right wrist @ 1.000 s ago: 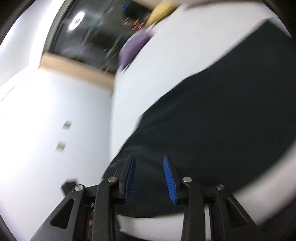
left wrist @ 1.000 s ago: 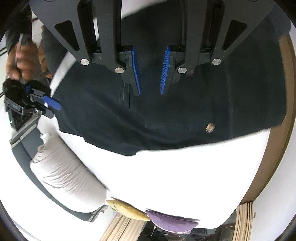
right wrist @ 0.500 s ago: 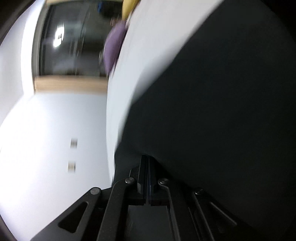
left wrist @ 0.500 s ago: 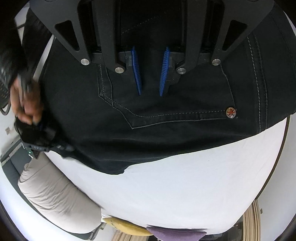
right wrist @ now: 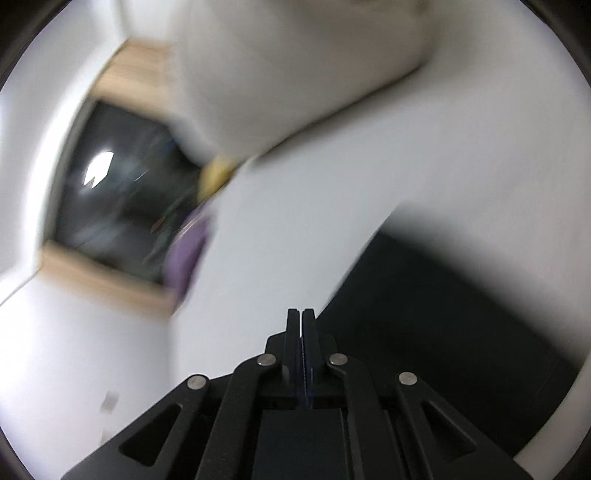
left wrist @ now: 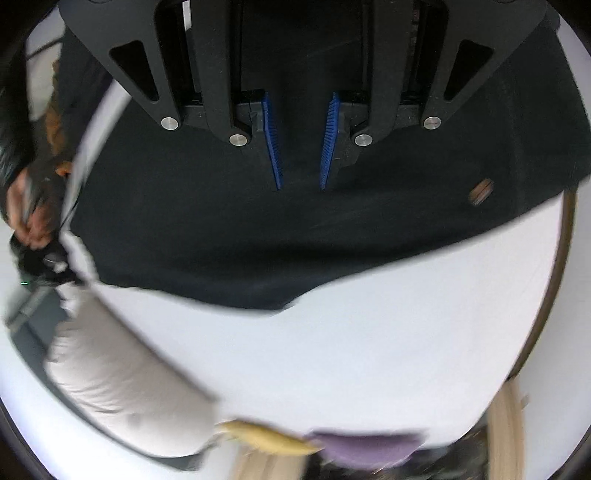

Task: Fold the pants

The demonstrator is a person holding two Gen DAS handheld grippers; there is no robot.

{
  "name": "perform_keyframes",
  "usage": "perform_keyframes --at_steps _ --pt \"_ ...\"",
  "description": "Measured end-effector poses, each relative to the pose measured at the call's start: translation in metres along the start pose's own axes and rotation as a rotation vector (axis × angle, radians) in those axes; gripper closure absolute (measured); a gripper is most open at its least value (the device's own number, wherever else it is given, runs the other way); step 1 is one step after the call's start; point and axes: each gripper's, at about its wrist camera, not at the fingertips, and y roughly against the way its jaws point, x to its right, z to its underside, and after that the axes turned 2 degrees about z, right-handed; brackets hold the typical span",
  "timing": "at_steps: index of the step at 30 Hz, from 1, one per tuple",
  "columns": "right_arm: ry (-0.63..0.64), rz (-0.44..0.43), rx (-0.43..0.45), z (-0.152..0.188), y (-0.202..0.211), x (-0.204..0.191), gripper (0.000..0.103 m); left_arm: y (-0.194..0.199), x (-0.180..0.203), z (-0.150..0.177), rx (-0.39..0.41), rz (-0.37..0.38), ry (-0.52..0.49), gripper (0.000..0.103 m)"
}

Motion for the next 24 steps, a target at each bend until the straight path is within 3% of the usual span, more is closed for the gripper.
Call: perform_keyframes --at_steps 3,5,7,8,11,14,19,21,23,24 --pt "0.008 -0.122 -0.267 0.098 -0.053 -0.034 0.098 -0.022 0.046 -0.016 -0.007 0.062 -0.109 0.083" --pt "0.008 -0.108 -0.362 0.141 -0.079 -0.032 0.098 -0.050 0.056 -0.018 -0.046 0.099 -0.098 0.082" --pt "-0.024 -0.082 -0.394 0.155 -0.094 -0.014 0.103 -0.078 0.051 -0.015 -0.106 0.089 -0.056 0.083" --pt "-0.040 -0.115 -0.373 0.145 -0.094 -0.006 0.103 -0.085 0.044 -0.012 -0.110 0.087 -0.040 0.083" --pt "-0.010 -0.028 -0.231 0.090 -0.070 0.011 0.103 -0.077 0.012 -0.003 -0.060 0.128 0.008 0.083" --pt "-0.107 -0.003 -0.072 0.027 -0.042 0.055 0.103 -0.063 -0.024 0.002 -0.016 0.114 0.059 0.083" --pt "-0.178 0.158 0.132 -0.066 0.017 0.116 0.103 -0.044 -0.069 0.008 0.006 0.139 0.056 0.089" --pt "-0.169 0.216 0.159 -0.079 0.024 0.109 0.103 -0.036 -0.081 0.012 0.009 0.138 0.039 0.090" --pt "-0.100 0.338 0.182 -0.087 0.040 0.087 0.098 -0.024 -0.093 0.012 0.029 0.097 0.038 0.090" --pt "-0.066 0.320 0.179 -0.082 0.044 0.070 0.098 -0.015 -0.100 0.012 0.044 0.078 0.055 0.090"
